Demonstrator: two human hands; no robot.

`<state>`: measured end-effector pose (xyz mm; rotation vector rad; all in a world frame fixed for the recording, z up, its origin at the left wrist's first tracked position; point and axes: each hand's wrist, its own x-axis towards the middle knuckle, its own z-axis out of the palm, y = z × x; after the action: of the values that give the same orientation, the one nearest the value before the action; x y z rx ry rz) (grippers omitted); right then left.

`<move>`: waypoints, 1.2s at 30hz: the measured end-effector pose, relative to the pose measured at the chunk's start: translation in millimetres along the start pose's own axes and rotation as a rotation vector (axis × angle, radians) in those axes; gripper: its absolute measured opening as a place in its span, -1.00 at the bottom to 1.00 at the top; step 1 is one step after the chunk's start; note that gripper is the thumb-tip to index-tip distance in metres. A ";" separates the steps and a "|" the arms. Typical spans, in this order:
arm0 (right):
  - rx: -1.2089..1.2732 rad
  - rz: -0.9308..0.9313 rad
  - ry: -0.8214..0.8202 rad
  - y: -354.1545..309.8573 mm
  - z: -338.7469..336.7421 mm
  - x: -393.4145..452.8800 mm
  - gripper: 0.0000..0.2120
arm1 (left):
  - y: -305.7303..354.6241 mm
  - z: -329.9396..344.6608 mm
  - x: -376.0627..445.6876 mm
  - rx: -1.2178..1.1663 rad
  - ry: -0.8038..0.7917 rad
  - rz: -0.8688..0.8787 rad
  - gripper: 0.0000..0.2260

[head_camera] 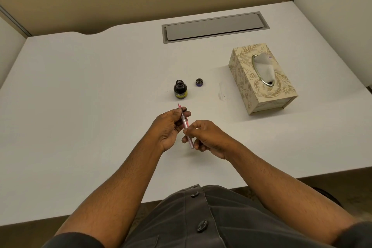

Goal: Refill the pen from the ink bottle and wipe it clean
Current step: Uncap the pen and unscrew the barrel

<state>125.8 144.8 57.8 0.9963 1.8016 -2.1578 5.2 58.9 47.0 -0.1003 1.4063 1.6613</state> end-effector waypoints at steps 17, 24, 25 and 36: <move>-0.038 0.018 -0.051 3.2 1.7 -2.5 -0.89 | 0.6 -2.1 0.0 -0.015 0.026 0.001 -0.86; -0.165 0.021 -0.124 7.5 -3.4 -5.2 -0.86 | 13.7 -4.9 -2.7 -0.070 0.103 -0.041 -0.88; -0.182 0.023 -0.133 7.4 -4.6 -6.0 -0.86 | 15.4 -6.0 -2.8 -0.081 0.111 -0.044 -0.88; -0.244 -0.020 0.254 18.4 -34.3 11.1 -0.86 | 17.9 -13.4 -5.6 -0.129 0.151 -0.065 -0.87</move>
<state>140.0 174.8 34.7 1.2392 2.1319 -1.8302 -10.0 46.2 58.9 -0.3476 1.3905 1.7191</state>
